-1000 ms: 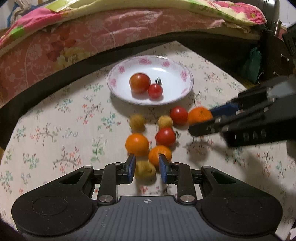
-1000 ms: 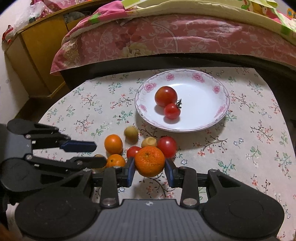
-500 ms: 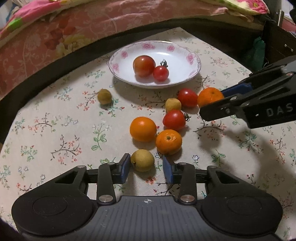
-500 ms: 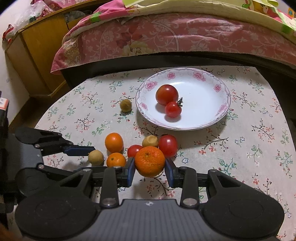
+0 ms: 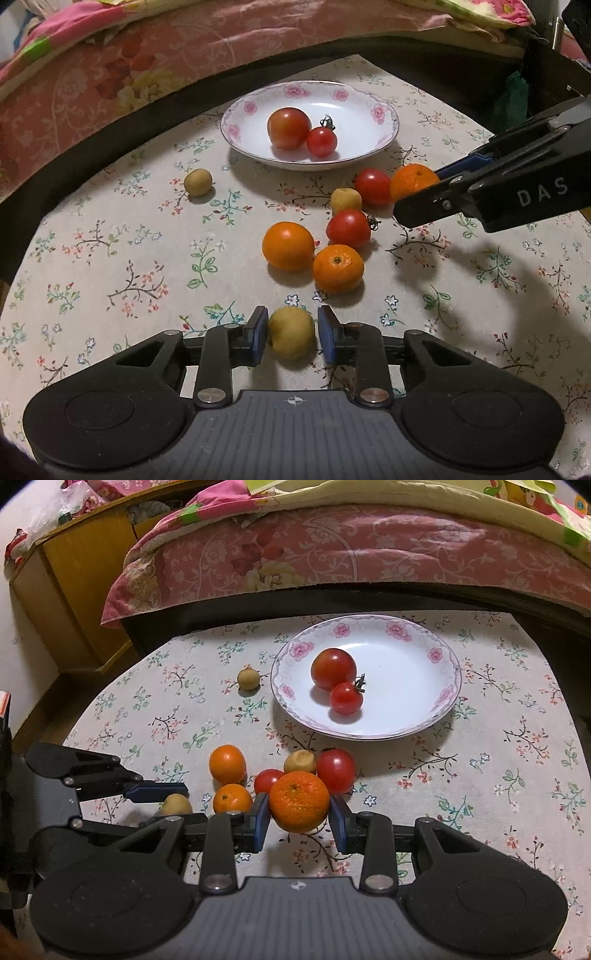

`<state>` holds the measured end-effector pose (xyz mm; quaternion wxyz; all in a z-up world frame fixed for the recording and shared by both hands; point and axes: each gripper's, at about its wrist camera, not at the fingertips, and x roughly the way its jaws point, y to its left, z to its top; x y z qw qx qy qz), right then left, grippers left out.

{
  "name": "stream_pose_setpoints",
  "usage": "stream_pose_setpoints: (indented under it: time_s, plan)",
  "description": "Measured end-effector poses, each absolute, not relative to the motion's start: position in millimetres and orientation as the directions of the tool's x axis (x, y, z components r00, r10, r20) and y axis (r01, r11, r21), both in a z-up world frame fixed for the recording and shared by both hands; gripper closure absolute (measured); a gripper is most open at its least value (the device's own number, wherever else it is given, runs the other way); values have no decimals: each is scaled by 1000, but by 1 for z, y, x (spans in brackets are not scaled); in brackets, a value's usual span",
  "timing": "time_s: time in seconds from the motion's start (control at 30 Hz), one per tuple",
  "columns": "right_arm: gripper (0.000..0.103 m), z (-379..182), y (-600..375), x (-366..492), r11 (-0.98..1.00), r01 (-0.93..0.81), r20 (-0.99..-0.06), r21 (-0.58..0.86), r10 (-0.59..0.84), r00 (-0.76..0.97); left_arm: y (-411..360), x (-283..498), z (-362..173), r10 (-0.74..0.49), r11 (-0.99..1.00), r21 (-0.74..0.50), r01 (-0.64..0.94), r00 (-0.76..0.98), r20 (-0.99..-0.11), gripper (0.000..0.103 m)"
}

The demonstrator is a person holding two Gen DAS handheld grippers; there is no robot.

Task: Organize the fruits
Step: 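Carry the mandarin and yellow fruit over the white plate with both tools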

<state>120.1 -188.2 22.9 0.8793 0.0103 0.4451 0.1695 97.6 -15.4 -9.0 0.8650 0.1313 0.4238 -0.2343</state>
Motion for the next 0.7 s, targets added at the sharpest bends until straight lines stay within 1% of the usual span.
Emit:
stream_pose_setpoints:
  time_s: [0.3, 0.47, 0.7]
  plan:
    - [70, 20, -187, 121, 942, -291, -779, 168, 308, 546, -14, 97, -6, -313, 863, -4, 506, 528, -790, 70]
    - [70, 24, -190, 120, 944, -285, -766, 166, 305, 565, -19, 101, 12, -343, 861, -18, 509, 553, -759, 70]
    - [70, 30, -192, 131, 949, -276, -745, 151, 293, 600, -30, 128, 34, -368, 869, -32, 494, 601, -710, 69]
